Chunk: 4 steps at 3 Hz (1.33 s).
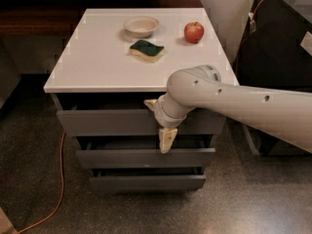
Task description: Open top drawer
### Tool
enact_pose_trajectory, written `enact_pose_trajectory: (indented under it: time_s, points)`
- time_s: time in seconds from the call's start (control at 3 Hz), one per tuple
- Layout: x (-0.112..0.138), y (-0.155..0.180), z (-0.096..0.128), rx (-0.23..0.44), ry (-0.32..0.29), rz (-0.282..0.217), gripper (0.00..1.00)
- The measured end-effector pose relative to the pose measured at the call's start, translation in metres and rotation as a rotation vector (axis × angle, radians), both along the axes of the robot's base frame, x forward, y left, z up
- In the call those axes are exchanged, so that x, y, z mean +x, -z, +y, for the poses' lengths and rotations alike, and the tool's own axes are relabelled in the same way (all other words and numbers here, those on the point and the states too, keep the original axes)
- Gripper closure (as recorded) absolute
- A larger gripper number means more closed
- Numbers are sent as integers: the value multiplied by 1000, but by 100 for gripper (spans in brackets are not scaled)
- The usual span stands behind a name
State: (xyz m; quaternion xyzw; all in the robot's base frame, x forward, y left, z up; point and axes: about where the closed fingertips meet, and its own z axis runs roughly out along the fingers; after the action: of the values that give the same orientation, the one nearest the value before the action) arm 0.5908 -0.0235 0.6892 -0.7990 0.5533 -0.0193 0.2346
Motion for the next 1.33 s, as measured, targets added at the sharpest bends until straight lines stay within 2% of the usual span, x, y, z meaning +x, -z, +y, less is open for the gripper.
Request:
enact_pose_trajectory:
  time_s: [1.0, 1.33]
  points:
    - [30, 23, 11, -63, 71, -3, 5]
    - [26, 31, 12, -66, 84, 31, 22]
